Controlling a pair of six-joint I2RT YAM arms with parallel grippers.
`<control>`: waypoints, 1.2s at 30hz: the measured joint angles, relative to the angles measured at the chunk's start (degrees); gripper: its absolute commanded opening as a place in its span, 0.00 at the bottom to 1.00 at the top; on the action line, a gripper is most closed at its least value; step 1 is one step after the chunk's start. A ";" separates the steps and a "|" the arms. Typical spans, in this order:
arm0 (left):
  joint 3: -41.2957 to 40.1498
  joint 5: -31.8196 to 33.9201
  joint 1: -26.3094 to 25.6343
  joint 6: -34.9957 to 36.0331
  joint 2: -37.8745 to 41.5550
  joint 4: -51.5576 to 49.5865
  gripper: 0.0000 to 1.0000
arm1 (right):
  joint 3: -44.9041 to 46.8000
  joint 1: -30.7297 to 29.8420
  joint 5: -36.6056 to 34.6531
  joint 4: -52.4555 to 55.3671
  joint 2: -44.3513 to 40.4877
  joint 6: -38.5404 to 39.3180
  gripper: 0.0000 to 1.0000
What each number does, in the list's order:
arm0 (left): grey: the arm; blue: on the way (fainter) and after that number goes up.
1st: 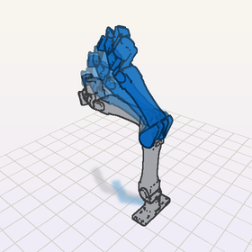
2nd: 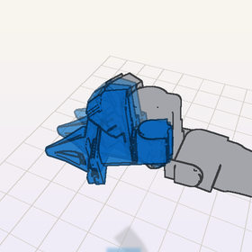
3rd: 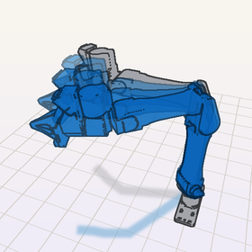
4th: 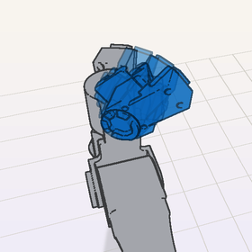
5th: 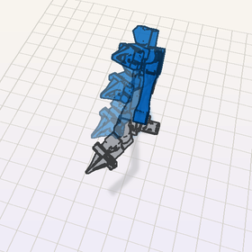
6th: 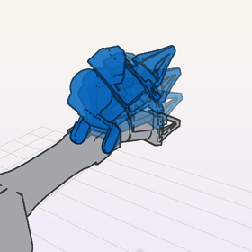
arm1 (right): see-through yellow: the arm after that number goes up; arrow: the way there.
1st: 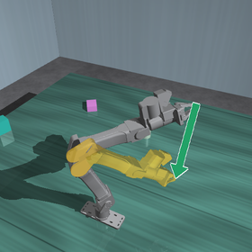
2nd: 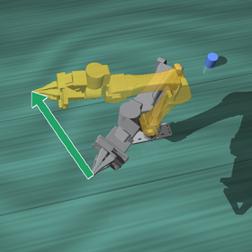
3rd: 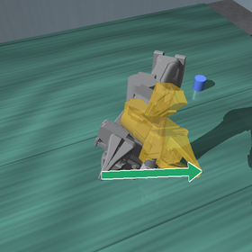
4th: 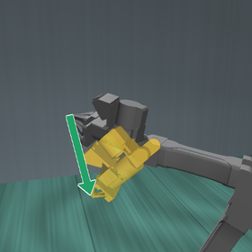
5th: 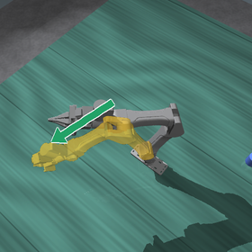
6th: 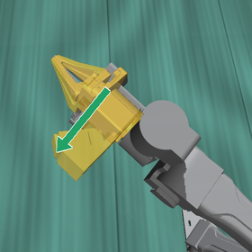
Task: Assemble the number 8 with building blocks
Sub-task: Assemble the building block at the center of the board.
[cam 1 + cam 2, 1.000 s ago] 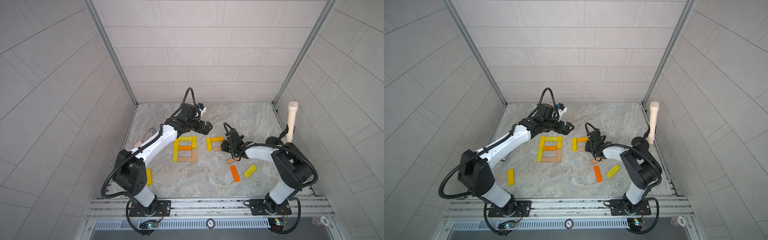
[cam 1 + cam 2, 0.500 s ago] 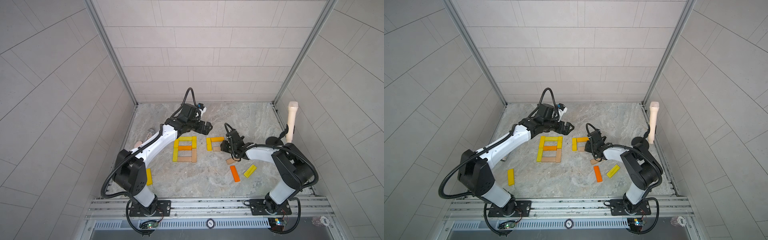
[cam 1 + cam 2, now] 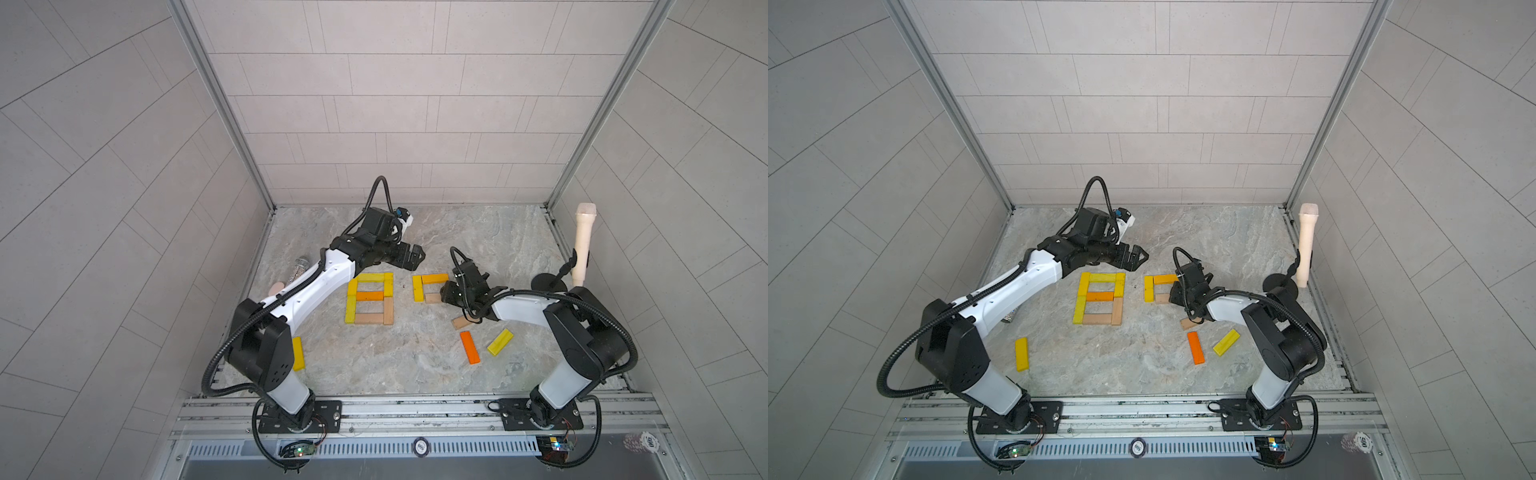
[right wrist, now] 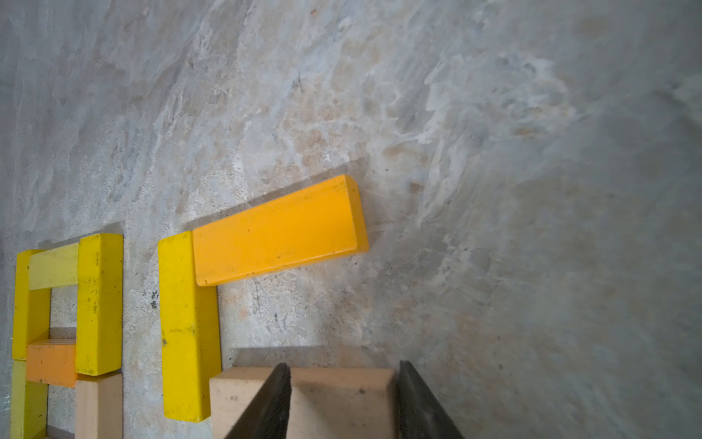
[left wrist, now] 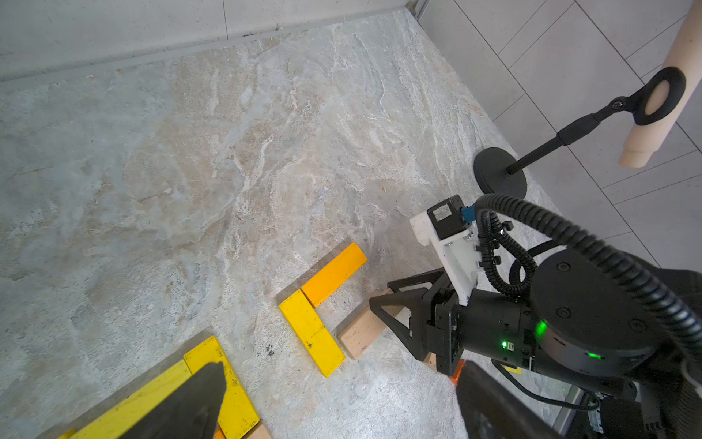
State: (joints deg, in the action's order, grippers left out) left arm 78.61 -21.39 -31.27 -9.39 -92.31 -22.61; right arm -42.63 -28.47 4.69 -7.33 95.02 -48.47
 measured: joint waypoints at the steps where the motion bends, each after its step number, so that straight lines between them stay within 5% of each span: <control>1: 0.00 0.00 0.00 0.02 0.00 -0.02 1.00 | 0.00 0.00 0.02 -0.02 0.00 -0.02 0.47; 36: 0.00 0.00 0.00 0.02 0.00 -0.07 1.00 | 0.35 -0.02 1.31 -0.44 -0.24 -0.09 0.48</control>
State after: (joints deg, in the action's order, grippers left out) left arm 78.61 -21.39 -31.27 -9.37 -92.31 -22.68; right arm -42.28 -28.49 6.00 -7.77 94.78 -48.56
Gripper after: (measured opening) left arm 0.999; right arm 0.471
